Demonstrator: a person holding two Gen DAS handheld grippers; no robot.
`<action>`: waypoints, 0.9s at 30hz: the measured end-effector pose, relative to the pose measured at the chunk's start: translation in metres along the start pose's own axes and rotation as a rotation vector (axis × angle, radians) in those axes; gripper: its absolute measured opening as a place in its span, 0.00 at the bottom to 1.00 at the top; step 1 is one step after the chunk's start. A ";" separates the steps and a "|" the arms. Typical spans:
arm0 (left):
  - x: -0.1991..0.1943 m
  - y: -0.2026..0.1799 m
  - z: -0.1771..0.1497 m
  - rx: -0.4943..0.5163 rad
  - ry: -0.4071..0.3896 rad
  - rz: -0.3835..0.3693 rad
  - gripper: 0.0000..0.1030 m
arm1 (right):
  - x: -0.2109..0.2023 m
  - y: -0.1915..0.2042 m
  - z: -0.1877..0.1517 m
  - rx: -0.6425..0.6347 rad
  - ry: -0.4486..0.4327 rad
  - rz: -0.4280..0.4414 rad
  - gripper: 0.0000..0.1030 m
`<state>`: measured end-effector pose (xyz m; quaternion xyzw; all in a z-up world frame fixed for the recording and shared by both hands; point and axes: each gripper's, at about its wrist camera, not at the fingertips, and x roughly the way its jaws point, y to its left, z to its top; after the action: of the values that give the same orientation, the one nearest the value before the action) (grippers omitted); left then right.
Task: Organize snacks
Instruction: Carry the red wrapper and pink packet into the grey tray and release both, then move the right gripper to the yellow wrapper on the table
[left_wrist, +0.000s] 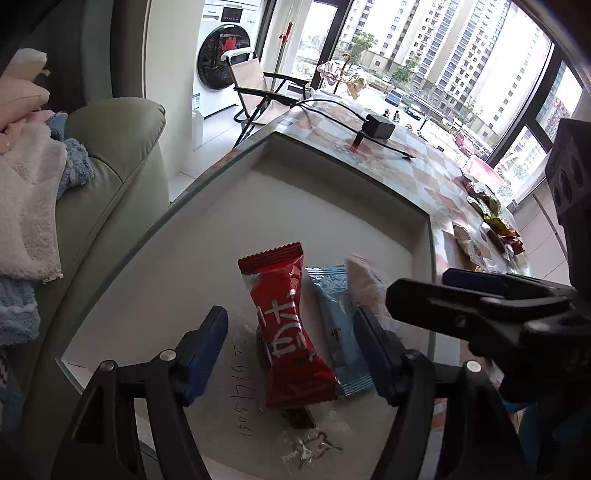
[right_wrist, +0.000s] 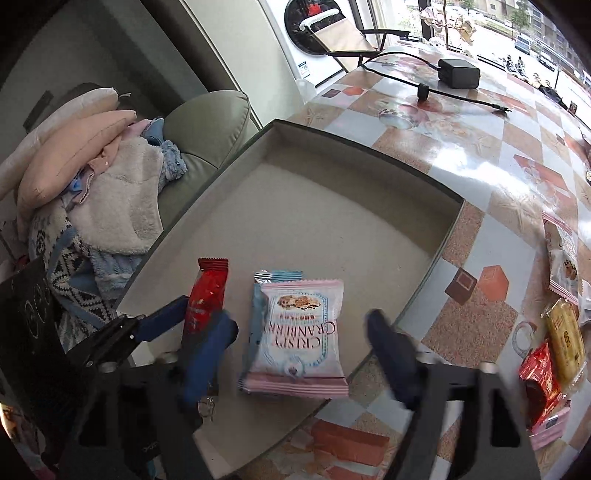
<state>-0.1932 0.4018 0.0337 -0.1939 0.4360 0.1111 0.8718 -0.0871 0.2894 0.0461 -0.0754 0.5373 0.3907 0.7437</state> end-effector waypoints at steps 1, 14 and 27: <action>-0.002 -0.003 0.000 0.010 -0.003 0.002 0.74 | -0.005 -0.001 -0.003 -0.006 -0.008 -0.032 0.97; -0.025 -0.087 -0.019 0.223 -0.013 -0.068 0.78 | -0.088 -0.129 -0.111 0.213 -0.056 -0.314 0.99; -0.008 -0.155 -0.064 0.344 0.091 -0.089 0.78 | -0.096 -0.136 -0.184 0.004 -0.040 -0.399 0.99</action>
<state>-0.1874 0.2342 0.0424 -0.0657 0.4788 -0.0127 0.8754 -0.1450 0.0506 0.0107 -0.1711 0.4975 0.2357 0.8171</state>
